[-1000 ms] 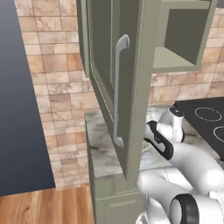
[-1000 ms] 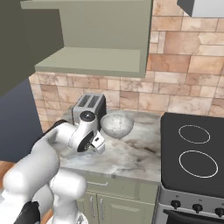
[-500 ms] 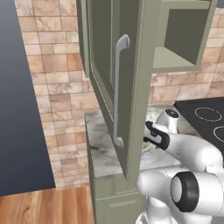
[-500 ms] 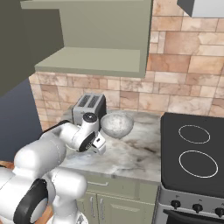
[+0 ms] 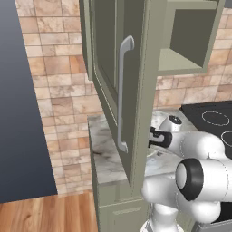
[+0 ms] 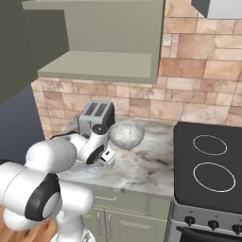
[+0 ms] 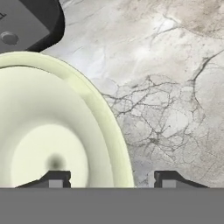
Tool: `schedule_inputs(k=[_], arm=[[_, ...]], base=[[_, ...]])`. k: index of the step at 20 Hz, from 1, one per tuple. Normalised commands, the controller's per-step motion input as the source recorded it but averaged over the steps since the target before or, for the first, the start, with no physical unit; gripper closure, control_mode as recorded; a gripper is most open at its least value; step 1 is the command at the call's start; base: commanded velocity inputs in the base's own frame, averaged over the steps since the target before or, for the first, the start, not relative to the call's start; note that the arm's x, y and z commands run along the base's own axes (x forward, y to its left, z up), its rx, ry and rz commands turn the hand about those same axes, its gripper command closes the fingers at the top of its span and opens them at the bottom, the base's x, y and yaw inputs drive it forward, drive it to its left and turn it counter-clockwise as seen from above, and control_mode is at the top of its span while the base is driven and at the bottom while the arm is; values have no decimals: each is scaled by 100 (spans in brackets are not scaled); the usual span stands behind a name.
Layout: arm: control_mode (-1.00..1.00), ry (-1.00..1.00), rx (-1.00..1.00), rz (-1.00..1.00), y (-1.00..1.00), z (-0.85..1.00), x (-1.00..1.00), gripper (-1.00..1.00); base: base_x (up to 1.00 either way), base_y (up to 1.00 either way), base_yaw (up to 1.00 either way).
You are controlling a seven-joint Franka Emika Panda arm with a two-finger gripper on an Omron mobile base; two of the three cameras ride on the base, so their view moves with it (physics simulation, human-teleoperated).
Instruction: Pick up the bowls on the counter and stack them on top of one another in the open cabinet. Place the smaller bowl on top of the larger bowl.
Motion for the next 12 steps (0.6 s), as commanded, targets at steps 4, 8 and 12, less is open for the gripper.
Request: schedule_inputs(k=[4, 8, 12], arm=[[-100, -1, 0, 0, 0, 0, -4, 100], [-100, -5, 0, 0, 0, 1, -6, 100], [-100, -5, 1, 0, -1, 16, -17, 100]], base=[[0, 0, 0], [0, 0, 0], [0, 0, 0]])
